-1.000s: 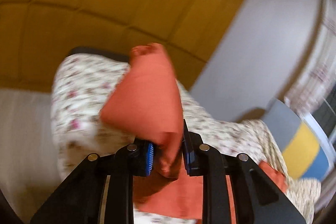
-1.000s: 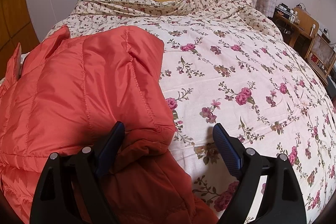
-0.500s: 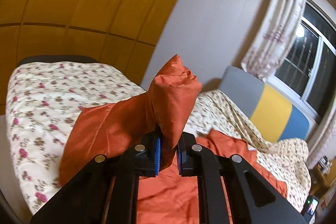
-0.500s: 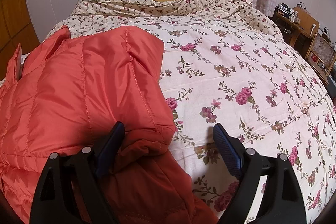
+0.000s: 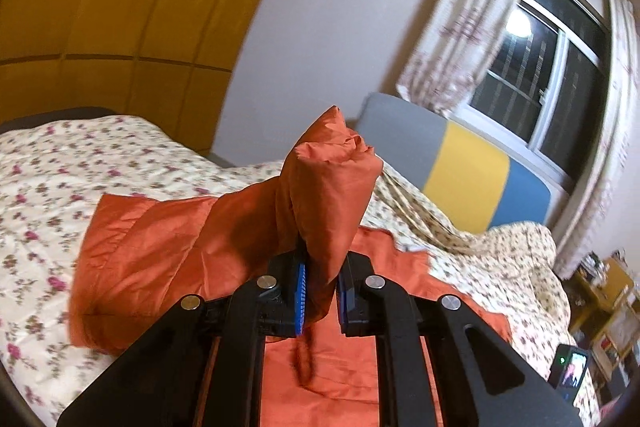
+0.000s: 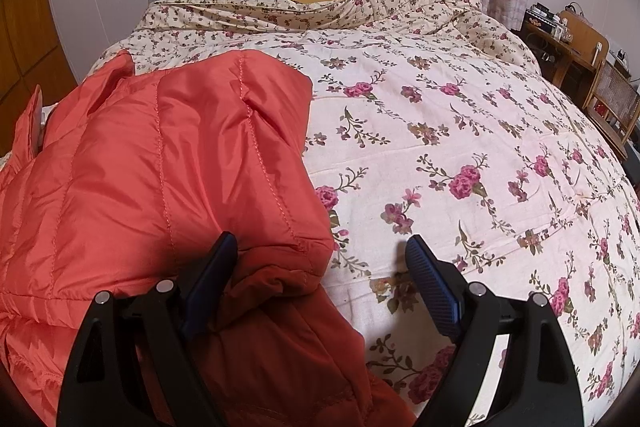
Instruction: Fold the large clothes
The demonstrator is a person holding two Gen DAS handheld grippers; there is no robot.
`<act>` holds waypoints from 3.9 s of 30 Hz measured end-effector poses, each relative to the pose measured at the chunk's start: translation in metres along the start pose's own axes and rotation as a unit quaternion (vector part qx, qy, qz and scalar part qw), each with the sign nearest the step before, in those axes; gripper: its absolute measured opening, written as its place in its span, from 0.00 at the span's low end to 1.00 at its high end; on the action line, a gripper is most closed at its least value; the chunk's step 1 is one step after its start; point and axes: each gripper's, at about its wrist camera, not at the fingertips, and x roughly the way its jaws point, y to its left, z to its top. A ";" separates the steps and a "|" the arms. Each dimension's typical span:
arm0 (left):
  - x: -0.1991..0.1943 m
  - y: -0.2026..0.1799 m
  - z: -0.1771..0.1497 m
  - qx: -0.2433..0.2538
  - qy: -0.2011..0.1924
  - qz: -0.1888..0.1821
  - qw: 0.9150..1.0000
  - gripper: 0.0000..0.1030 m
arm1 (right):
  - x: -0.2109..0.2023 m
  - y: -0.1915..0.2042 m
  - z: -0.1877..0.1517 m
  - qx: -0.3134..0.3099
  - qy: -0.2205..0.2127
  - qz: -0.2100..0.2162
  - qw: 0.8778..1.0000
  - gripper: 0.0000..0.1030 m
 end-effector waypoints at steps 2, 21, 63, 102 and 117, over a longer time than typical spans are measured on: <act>0.006 -0.018 -0.005 0.018 0.007 -0.013 1.000 0.11 | 0.000 0.000 0.000 0.000 0.000 0.001 1.000 0.83; 0.076 -0.114 -0.079 0.137 0.125 -0.087 0.979 0.11 | 0.000 -0.001 0.001 0.003 0.001 0.004 1.000 0.83; 0.095 0.116 -0.020 0.009 0.164 0.058 0.985 0.46 | -0.078 0.035 0.018 -0.032 -0.109 0.065 0.991 0.86; 0.187 0.042 -0.052 0.161 0.202 0.071 0.963 0.67 | -0.006 0.190 0.015 -0.148 -0.050 0.151 0.976 0.63; 0.143 0.069 -0.035 0.140 0.186 0.072 0.970 0.86 | -0.022 0.161 0.021 -0.100 -0.061 0.190 0.975 0.63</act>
